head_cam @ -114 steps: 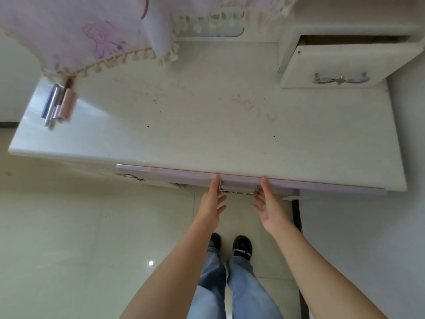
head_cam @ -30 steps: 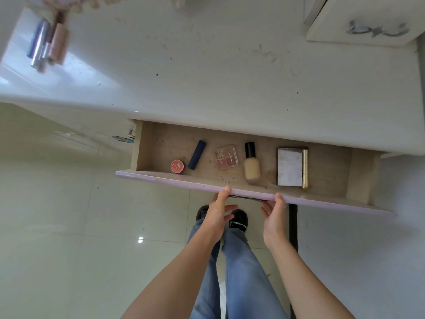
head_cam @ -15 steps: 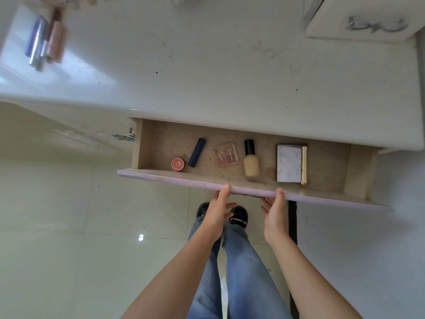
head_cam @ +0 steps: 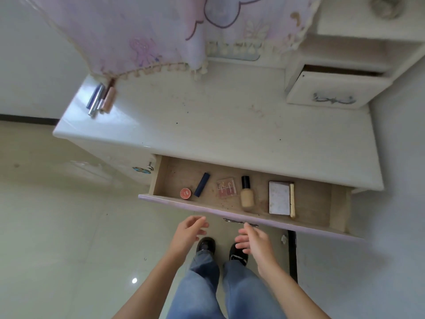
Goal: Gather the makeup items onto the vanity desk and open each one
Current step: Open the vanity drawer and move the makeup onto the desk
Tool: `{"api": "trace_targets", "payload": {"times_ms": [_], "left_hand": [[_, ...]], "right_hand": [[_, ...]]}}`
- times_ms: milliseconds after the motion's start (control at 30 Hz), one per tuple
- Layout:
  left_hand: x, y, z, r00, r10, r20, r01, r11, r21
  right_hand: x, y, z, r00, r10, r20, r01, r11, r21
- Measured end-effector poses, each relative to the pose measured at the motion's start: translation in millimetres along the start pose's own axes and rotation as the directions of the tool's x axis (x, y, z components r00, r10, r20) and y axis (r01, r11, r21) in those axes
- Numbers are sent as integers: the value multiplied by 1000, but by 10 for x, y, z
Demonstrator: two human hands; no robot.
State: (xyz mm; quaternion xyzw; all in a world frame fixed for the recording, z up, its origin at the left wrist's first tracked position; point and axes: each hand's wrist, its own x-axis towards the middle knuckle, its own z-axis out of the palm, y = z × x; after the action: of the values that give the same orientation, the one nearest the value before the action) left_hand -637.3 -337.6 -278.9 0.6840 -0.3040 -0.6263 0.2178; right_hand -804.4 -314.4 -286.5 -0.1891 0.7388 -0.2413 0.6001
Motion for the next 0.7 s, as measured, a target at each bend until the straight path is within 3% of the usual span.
{"api": "trace_targets", "payload": {"times_ms": [100,267,467,700], "left_hand": [[-46,139,-25,996,77,-42,-75,996,46],[-70,298,88,986,157,-58,-146,977,154],[224,395,290,969,224,-102,-172,913,369],[833,443,521,967,206,-149,-61,757,651]], "right_hand": [[-65,-199,-165,995,-97,36,97,995,-4],[37,-402,-510,980,-198,-28,195,977,-89],[492,-422,-990,967,-180,-179,152,976,-158],[1026,-375,-1259,937,-171,-304,99,966,-239]]}}
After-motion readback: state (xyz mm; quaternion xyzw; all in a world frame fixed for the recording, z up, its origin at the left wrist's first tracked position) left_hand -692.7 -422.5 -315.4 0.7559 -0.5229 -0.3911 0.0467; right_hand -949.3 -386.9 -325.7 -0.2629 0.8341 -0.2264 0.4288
